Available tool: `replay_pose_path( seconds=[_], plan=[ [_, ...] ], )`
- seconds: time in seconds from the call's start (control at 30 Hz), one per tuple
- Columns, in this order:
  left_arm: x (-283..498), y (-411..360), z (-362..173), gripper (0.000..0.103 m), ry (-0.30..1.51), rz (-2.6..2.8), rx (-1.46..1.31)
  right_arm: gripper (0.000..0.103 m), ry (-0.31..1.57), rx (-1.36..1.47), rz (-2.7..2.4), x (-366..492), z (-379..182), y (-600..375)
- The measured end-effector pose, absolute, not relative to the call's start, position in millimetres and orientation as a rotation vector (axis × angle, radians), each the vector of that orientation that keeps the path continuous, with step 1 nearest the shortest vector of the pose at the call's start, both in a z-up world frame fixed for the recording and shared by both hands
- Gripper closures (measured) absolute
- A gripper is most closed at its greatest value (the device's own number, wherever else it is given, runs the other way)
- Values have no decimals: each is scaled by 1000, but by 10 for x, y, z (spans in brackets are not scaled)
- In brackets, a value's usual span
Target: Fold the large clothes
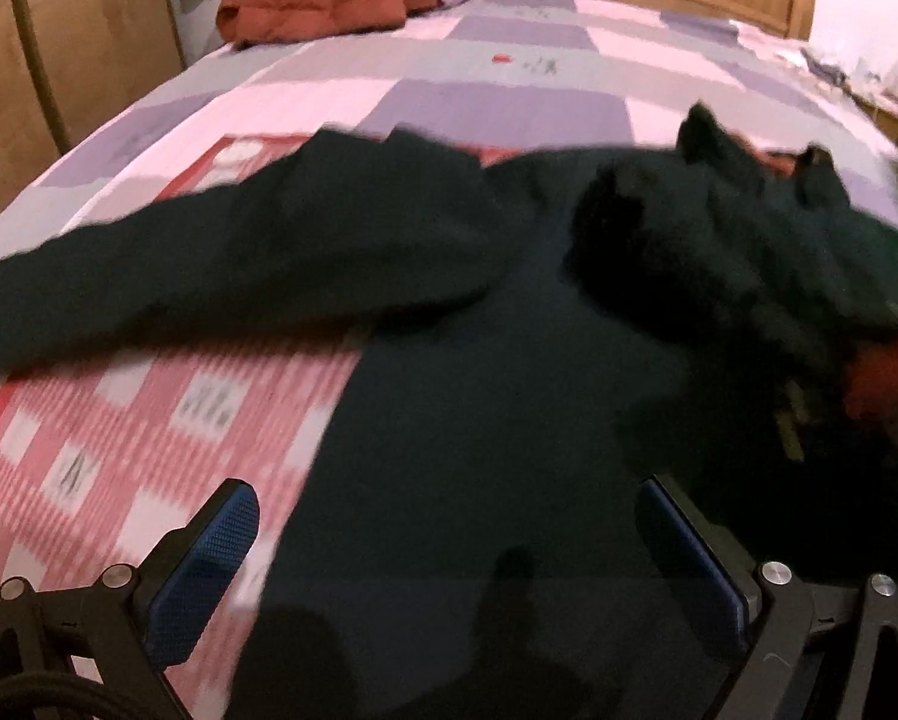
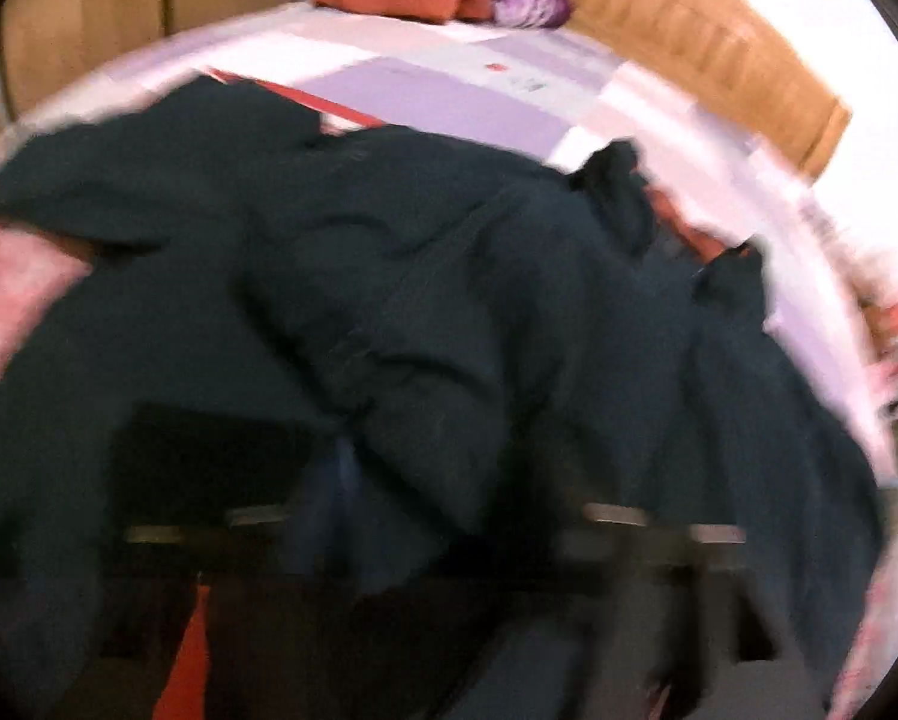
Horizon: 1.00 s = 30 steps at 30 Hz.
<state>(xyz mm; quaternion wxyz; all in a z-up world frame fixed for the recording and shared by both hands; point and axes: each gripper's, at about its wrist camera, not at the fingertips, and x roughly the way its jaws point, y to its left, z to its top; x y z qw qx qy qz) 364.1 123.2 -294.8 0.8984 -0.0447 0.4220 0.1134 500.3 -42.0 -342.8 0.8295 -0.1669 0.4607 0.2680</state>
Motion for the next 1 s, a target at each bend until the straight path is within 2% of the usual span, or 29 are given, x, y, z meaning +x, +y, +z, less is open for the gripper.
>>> replay_pose_path(
  seconds=[0.13,0.23,0.43,0.53,0.6,0.67,0.73,0.83,1.0],
  plan=[
    [4079,1059,-2748,0,837,206,-135,3,802,-314,465,4848,-2999,-912],
    [4455,793,-2634,0,818,154,-125,3,718,-319,237,5056,-2830,-1449],
    [5251,7,-2647,0,776,59,2,3,792,-247,32,5704,-3007,-2230],
    [5621,-240,-2911,0,804,92,101,4,864,-272,33,5850,-3326,-2389],
    [5839,-215,-3279,0,908,171,181,5,879,-273,12,5881,-3519,-2630],
    [5854,58,-3569,0,953,115,84,5,853,-218,6,5817,-3564,-2936],
    [5743,249,-3607,0,916,122,8,5,852,-181,-48,5755,-3616,-3198],
    [5656,298,-3635,0,896,133,-16,1,918,42,-39,5749,-3732,-3638],
    [5589,281,-3538,0,884,167,30,1,853,-149,-105,5635,-3624,-3385]
  ],
)
